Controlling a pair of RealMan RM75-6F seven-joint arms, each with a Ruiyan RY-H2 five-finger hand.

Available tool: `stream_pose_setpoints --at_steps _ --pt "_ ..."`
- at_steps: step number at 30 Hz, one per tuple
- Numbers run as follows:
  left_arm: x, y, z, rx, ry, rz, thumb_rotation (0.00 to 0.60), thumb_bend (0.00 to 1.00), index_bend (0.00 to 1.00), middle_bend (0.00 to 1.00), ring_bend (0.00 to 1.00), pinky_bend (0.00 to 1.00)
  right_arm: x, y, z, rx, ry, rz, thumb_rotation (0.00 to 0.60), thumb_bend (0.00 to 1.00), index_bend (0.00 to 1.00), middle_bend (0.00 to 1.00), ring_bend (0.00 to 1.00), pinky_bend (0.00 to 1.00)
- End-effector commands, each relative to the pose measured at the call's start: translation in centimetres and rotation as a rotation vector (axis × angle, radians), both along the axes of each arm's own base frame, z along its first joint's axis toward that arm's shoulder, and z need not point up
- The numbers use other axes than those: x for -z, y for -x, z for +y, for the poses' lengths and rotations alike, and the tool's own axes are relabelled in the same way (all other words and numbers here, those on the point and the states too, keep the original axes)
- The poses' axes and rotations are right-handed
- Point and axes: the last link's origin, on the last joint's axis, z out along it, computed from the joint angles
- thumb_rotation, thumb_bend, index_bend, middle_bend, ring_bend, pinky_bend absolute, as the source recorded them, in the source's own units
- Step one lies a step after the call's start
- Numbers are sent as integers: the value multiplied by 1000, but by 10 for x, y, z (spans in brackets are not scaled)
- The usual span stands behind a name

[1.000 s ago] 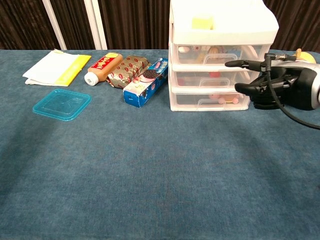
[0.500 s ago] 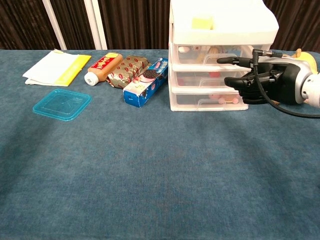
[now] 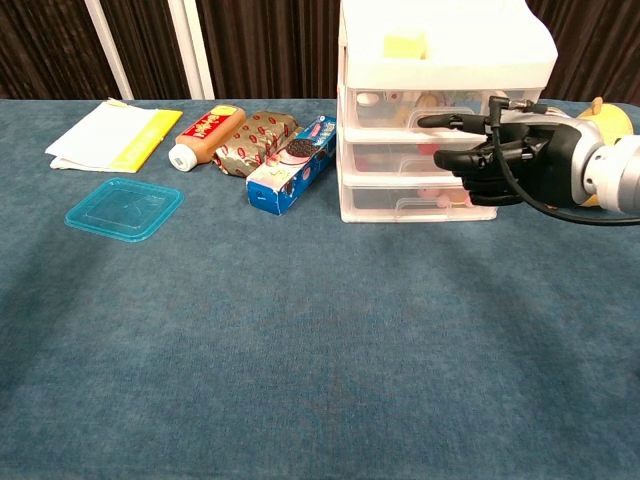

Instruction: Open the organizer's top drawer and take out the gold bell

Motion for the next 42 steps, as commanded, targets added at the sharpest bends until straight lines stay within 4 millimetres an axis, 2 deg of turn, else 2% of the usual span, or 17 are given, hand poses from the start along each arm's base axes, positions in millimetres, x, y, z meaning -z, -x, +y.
stream_pose_setpoints --at_steps 1,17,23,42 --pt "0 0 0 -1 1 0 600 422 72 4 0 0 1 -3 -1 -6 -10 -11 600 487 45 988 1000 1000" --pt "-1 2 0 -7 -3 7 600 422 72 4 0 0 4 -12 -11 -33 -46 -14 600 486 104 988 1000 1000" --pt "0 3 0 -8 -1 9 600 422 73 4 0 0 3 -15 -9 -41 -68 -37 600 487 144 988 1000 1000" --pt "0 3 0 -13 -3 15 600 422 73 4 0 0 3 -10 -3 -69 -112 -52 600 487 151 988 1000 1000"
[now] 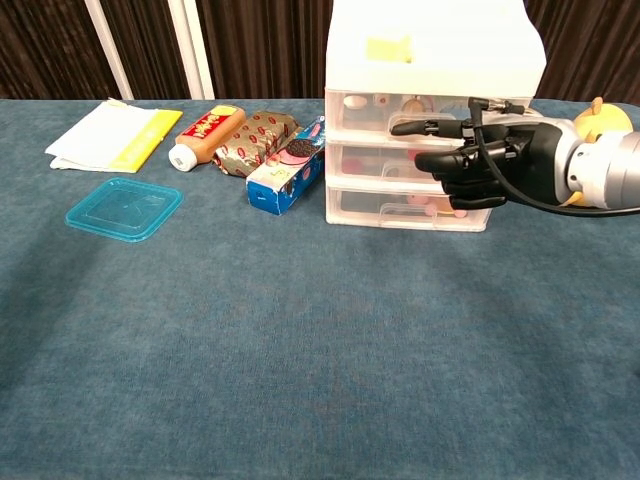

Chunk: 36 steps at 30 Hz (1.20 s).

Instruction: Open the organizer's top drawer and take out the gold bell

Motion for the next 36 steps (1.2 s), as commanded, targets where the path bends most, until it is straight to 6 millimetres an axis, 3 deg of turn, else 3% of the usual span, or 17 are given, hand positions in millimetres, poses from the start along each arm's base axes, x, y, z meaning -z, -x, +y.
stream_pose_setpoints --at_steps 1,36 --pt "0 0 0 0 0 0 600 422 73 4 0 0 -1 0 1 -6 -5 -6 600 487 151 987 1000 1000" --pt "-1 2 0 -5 -4 3 600 422 73 5 0 0 2 1 17 -48 -40 -29 600 487 161 988 1000 1000"
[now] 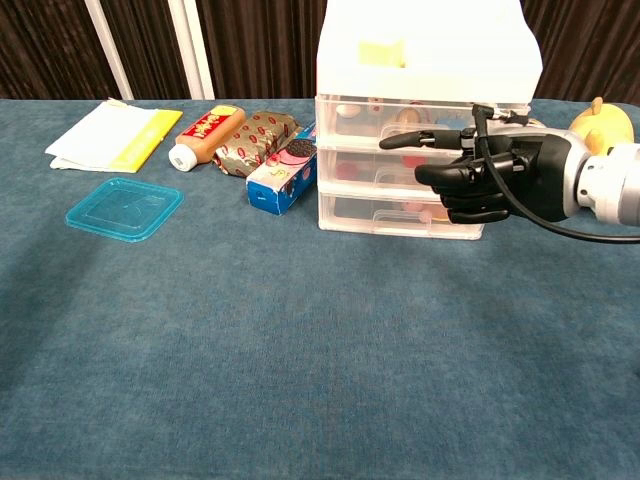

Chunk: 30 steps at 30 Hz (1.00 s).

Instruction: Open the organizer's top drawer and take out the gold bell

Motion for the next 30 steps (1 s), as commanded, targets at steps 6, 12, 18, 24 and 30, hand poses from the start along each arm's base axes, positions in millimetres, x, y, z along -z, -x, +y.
stream_pose_setpoints --at_steps 6,12,18,24,30 --pt "-1 1 0 -3 -3 -1 600 422 73 5 0 0 -1 3 1 16 10 -4 600 486 161 988 1000 1000" --pt "0 1 0 -4 0 -2 600 422 73 5 0 0 -12 8 11 -10 50 31 600 487 158 988 1000 1000" --pt "-1 1 1 -2 -3 -6 600 422 73 5 0 0 -33 11 26 -55 146 125 600 474 133 988 1000 1000" --pt "-1 1 1 -2 -2 -9 600 422 73 5 0 0 -57 8 37 -65 252 235 600 468 91 987 1000 1000" --pt "0 2 1 -5 1 -8 600 422 73 5 0 0 -73 1 40 -86 352 376 600 467 66 987 1000 1000"
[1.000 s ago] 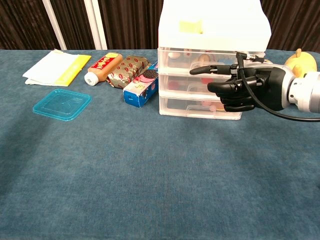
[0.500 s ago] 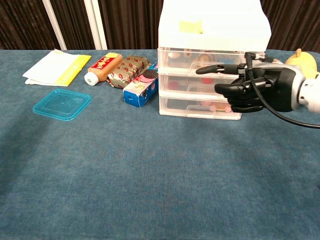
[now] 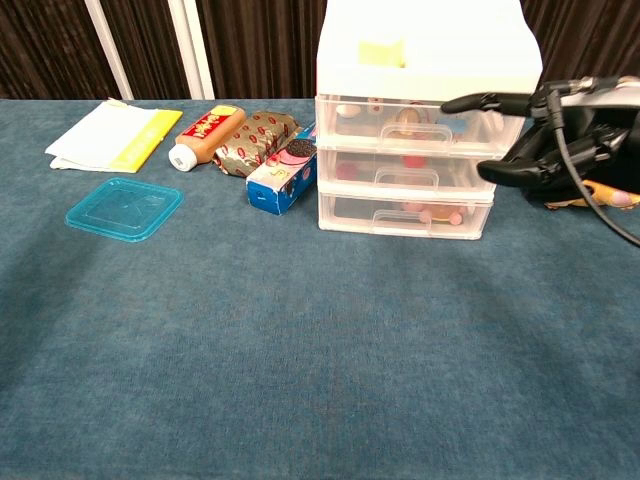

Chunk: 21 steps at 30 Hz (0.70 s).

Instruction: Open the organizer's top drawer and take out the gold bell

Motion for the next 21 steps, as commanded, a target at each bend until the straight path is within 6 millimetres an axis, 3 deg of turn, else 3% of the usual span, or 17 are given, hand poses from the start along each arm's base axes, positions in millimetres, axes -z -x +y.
stream_pose_setpoints --at_steps 1,21 --pt "0 0 0 -1 0 1 600 422 73 5 0 0 -19 -6 5 18 86 90 600 467 64 987 1000 1000" --pt "1 1 0 -6 4 2 600 422 73 5 0 0 -22 -17 -2 49 107 242 600 467 92 988 1000 1000"
